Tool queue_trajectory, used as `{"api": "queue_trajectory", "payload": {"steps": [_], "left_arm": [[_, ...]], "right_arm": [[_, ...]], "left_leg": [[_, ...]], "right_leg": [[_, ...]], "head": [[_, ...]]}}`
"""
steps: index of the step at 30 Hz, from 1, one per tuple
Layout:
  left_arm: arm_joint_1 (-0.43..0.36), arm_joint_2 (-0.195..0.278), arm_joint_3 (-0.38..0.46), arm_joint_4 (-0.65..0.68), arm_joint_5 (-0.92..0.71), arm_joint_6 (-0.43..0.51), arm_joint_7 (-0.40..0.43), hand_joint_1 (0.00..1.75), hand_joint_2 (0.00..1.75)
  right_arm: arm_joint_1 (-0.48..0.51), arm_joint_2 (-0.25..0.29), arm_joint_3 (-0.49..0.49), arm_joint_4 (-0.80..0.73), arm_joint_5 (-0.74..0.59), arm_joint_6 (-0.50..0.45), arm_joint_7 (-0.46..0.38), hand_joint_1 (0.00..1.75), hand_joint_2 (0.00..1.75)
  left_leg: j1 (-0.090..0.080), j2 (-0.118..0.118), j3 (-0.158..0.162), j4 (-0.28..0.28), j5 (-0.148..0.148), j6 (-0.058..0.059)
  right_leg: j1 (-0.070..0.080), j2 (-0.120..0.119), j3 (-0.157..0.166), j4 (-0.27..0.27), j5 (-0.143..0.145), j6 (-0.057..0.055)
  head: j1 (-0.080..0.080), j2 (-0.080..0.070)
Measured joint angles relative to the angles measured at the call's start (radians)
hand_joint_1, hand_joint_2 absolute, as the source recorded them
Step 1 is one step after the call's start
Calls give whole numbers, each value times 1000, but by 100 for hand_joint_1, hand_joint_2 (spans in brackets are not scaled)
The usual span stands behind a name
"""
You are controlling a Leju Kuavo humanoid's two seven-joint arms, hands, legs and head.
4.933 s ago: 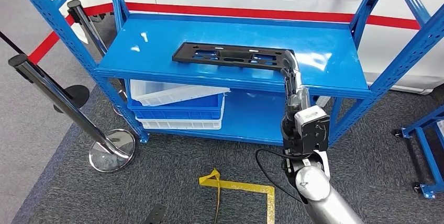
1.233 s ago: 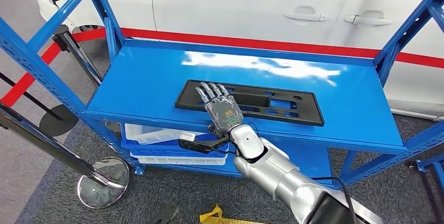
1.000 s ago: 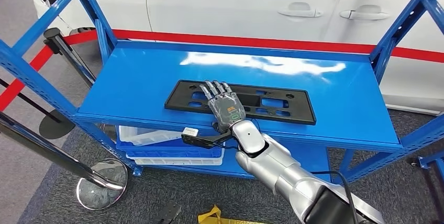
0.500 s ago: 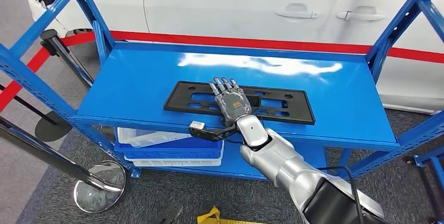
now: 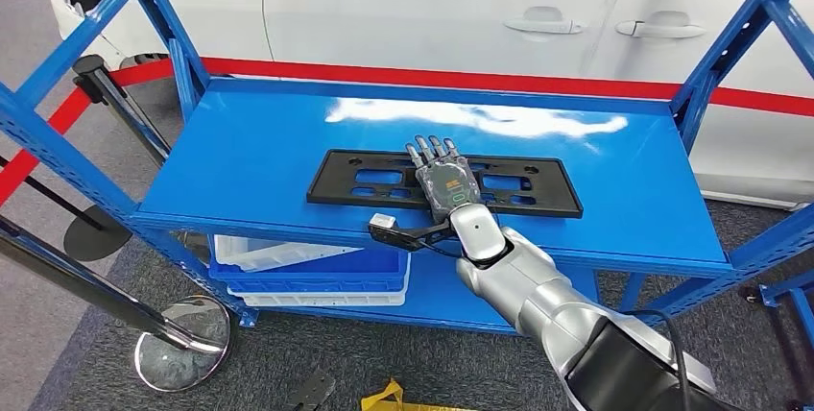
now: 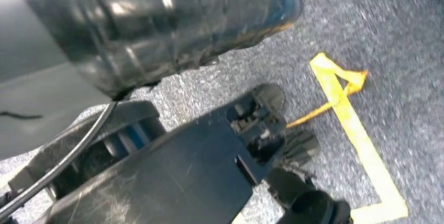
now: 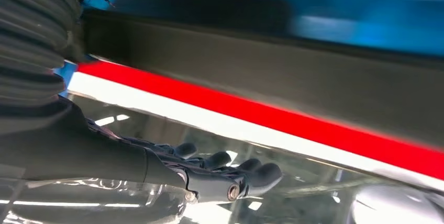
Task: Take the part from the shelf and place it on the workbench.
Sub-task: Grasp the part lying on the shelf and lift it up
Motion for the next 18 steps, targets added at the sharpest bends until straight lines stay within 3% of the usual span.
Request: {"api": "queue_trajectory", "payload": {"steps": [2, 3, 4, 6, 7, 8, 9, 10, 12, 16, 18], "left_arm": [[2, 0, 0, 0, 0, 0, 0, 0, 0], [3, 0, 0, 0, 0, 0, -1, 0, 0], [3, 0, 0, 0, 0, 0, -1, 0, 0], [6, 0, 0, 1, 0, 0, -1, 0, 0], [7, 0, 0, 1, 0, 0, -2, 0, 0], [9, 0, 0, 1, 0, 1, -5, 0, 0], [10, 0, 0, 2, 0, 3, -8, 0, 0], [10, 0, 0, 2, 0, 6, -12, 0, 0], [9, 0, 0, 3, -2, 14, -21, 0, 0], [10, 2, 0, 4, -6, 26, -33, 0, 0], [10, 2, 0, 5, -8, 27, -36, 0, 0]], "right_arm": [[-6, -6, 0, 3, 9, 9, 20, 123, 175], [-8, -9, 0, 5, 11, 14, 28, 164, 175], [-9, -12, 0, 8, 14, 18, 34, 173, 175], [-6, -18, 0, 14, 17, 27, 40, 175, 175], [-5, -21, 0, 17, 19, 31, 43, 175, 175], [-4, -23, 0, 20, 21, 37, 46, 175, 175], [-4, -25, 0, 23, 24, 44, 49, 175, 175], [-5, -27, 0, 25, 26, 54, 51, 175, 175], [-9, -30, 0, 28, 30, 82, 52, 175, 175], [-15, -33, 0, 34, 35, 181, 51, 175, 175], [-20, -33, 0, 36, 34, 221, 51, 175, 175]], "left_leg": [[2, 1, -9, 26, -21, -10], [4, 1, -26, 64, -45, -15], [6, 1, -51, 122, -75, -21], [9, 1, -107, 242, -123, -27], [9, 1, -119, 268, -124, -28], [10, 1, -113, 254, -107, -27], [9, 1, -88, 206, -76, -25], [9, 1, -52, 134, -43, -21], [4, 1, 6, 18, -7, -12], [1, 1, 27, -26, 2, 8], [5, 2, 36, -41, 11, 20]], "right_leg": [[-4, -1, 5, -7, 4, -9], [-6, -2, 7, -10, 6, -14], [-6, -2, 7, -11, 7, -16], [-6, -2, 5, -12, 8, -19], [-6, -2, 4, -12, 9, -19], [-6, -2, 4, -12, 9, -19], [-6, -1, 5, -12, 9, -19], [-6, -1, 6, -12, 9, -18], [-4, 0, 6, -13, 10, -12], [-4, 0, 8, -19, 13, 10], [-3, -2, -10, 25, -17, 17]], "head": [[-2, 0], [-3, 0], [-4, 0], [-5, 0], [-6, 0], [-6, 0], [-6, 0], [-5, 0], [-5, 0], [-4, 0], [-2, 0]]}}
